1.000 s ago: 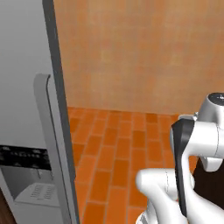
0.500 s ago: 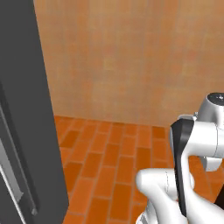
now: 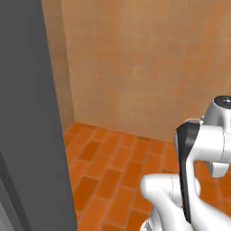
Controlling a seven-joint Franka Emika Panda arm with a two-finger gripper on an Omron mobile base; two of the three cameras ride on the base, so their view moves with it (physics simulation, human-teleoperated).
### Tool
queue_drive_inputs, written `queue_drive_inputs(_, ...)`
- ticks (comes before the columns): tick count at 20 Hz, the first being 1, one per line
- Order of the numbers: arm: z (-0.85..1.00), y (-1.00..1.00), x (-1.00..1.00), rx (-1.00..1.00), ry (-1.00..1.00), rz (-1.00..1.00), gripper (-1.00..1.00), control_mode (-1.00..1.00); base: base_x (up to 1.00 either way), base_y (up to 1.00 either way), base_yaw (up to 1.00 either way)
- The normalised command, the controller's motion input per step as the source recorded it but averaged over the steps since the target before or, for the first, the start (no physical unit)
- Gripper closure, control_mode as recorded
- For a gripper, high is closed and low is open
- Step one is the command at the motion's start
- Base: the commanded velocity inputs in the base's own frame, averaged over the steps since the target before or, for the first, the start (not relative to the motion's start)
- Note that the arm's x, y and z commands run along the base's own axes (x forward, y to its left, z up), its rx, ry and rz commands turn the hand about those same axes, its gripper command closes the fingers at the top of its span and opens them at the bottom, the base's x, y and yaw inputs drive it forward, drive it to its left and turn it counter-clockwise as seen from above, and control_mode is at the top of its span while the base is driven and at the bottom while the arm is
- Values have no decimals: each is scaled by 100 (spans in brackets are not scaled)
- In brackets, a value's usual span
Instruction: Take the meat container that has the shrimp and place it on the second highest rack of the freezer. Then take the vegetable container that has the carrot and squash and place it on the highest rack of the freezer.
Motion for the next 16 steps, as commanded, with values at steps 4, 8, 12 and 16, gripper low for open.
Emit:
queue_drive_inputs(4, 0, 0, 0, 0, 0, 0, 100, 100, 5, -5, 93)
queue_drive_inputs(8, 0, 0, 0, 0, 0, 0, 100, 100, 0, -19, 89)
queue_drive_inputs(12, 0, 0, 0, 0, 0, 0, 100, 100, 6, -32, 83)
queue_drive_inputs(16, 0, 0, 0, 0, 0, 0, 100, 100, 15, -26, 83)
